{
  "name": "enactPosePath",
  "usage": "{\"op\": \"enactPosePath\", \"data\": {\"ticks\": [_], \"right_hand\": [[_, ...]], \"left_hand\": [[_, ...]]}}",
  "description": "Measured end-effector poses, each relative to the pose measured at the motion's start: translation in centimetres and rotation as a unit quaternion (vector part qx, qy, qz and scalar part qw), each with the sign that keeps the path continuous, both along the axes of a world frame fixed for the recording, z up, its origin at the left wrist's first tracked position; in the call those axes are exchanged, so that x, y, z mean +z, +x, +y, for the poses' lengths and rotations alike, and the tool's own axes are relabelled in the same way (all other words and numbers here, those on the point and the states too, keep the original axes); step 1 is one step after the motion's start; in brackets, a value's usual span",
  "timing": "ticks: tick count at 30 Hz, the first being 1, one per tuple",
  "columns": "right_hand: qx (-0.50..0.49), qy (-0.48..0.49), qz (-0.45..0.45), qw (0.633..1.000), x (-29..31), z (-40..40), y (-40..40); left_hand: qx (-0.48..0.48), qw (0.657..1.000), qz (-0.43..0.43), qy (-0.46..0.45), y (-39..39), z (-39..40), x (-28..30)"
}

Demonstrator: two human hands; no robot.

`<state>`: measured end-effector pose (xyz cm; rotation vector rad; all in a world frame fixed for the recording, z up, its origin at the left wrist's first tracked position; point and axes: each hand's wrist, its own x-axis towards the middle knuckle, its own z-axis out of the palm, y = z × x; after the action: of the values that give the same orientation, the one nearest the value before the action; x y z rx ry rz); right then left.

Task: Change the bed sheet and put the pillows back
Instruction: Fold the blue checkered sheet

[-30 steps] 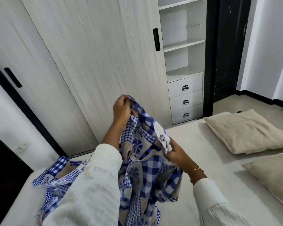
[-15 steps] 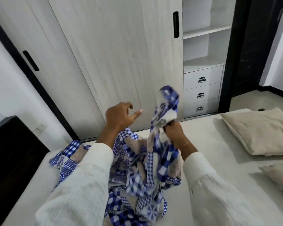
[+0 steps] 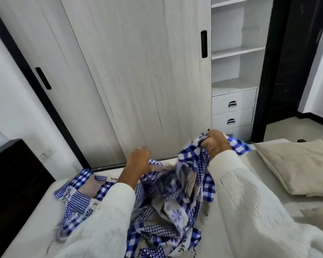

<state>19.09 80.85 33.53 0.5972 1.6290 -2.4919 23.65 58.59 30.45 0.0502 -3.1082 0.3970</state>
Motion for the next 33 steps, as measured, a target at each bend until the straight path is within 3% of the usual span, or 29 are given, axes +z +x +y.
{"op": "enactPosePath", "data": {"ticks": [2,4,7,10,12,14,19,21,23,26,27,33], "right_hand": [[0.01,-0.033,-0.017,0.999,-1.0,0.7,-0.5],[0.041,-0.095,-0.042,0.994,-1.5,1.4,-0.7],[0.068,-0.278,-0.071,0.956,-2.0,1.8,-0.6],[0.097,-0.334,-0.037,0.937,-1.7,1.0,0.4],[0.121,-0.325,-0.018,0.938,-1.2,0.3,1.0],[0.141,-0.322,-0.009,0.936,-0.9,-0.2,1.9],[0.119,-0.287,0.03,0.95,-1.9,-0.6,2.1],[0.111,-0.29,0.039,0.95,-2.1,-0.8,2.0],[0.096,-0.305,0.055,0.946,-2.2,-1.0,2.1],[0.048,-0.328,0.076,0.94,-1.7,-1.4,2.6],[0.028,-0.333,0.082,0.939,-1.6,-1.5,2.8],[-0.026,-0.339,0.121,0.933,-0.7,-0.6,3.1]], "left_hand": [[0.028,0.999,-0.003,0.016,-0.4,0.6,0.0],[0.074,0.985,0.039,0.151,-0.9,1.1,0.2],[0.104,0.885,0.143,0.431,-1.4,2.5,1.1],[-0.019,0.825,0.054,0.562,0.1,5.6,1.5],[-0.097,0.821,0.002,0.563,1.5,7.7,1.4],[-0.132,0.844,0.031,0.518,1.8,8.7,0.6],[-0.122,0.899,0.092,0.41,2.6,7.9,-0.8],[-0.121,0.906,0.072,0.398,3.1,7.6,-1.3],[-0.106,0.882,0.018,0.459,3.6,7.7,-1.4],[-0.056,0.793,-0.015,0.606,4.3,7.4,-1.4],[-0.061,0.781,-0.013,0.621,4.5,7.2,-1.5],[-0.102,0.808,-0.083,0.574,5.7,5.5,-1.5]]}}
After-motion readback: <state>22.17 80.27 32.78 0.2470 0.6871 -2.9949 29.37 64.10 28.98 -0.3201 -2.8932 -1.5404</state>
